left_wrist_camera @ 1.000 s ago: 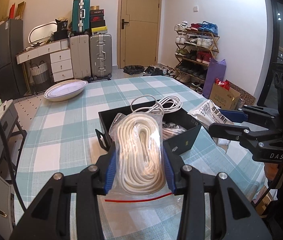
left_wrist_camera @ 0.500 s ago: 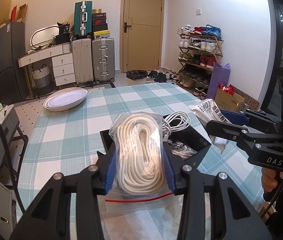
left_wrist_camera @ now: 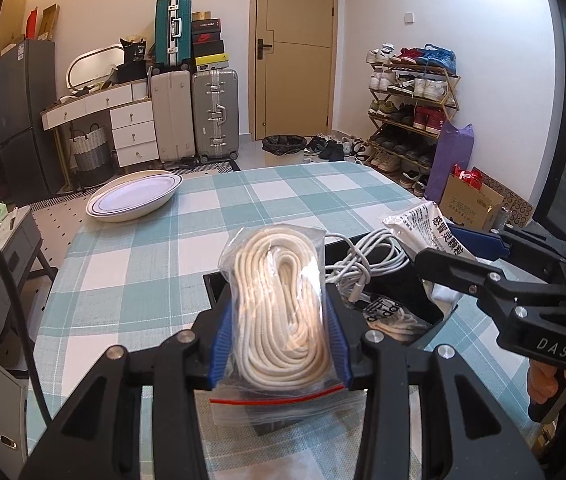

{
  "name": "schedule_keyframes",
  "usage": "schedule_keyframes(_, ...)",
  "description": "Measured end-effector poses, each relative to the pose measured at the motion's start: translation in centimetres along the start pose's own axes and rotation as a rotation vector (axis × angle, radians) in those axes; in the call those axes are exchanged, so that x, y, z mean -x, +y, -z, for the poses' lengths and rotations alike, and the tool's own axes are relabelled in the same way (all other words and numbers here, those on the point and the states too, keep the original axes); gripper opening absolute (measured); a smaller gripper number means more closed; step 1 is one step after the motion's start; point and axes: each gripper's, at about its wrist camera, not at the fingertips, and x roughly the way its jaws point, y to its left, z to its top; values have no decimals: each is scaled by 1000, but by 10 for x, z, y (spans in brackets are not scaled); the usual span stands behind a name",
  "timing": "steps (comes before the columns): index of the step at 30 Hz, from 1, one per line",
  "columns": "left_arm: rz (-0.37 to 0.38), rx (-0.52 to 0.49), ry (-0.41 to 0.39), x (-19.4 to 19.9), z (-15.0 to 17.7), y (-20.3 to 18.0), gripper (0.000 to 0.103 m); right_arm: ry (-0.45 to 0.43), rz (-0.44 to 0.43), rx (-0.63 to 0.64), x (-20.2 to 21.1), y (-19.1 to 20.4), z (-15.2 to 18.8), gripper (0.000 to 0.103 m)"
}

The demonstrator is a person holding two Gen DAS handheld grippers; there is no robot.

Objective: Organize soft objects
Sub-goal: 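Carry the rope bag and the sachet over the black box with both grippers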

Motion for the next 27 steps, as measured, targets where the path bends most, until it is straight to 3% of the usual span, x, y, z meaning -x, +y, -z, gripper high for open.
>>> schedule_keyframes(10, -25, -25, 6, -18, -3, -4, 40, 34, 52, 31, -25, 0, 5, 42)
schedule_keyframes(27, -18, -56, 46, -41, 1, -11, 41, 108, 64, 85, -51, -1, 16, 42)
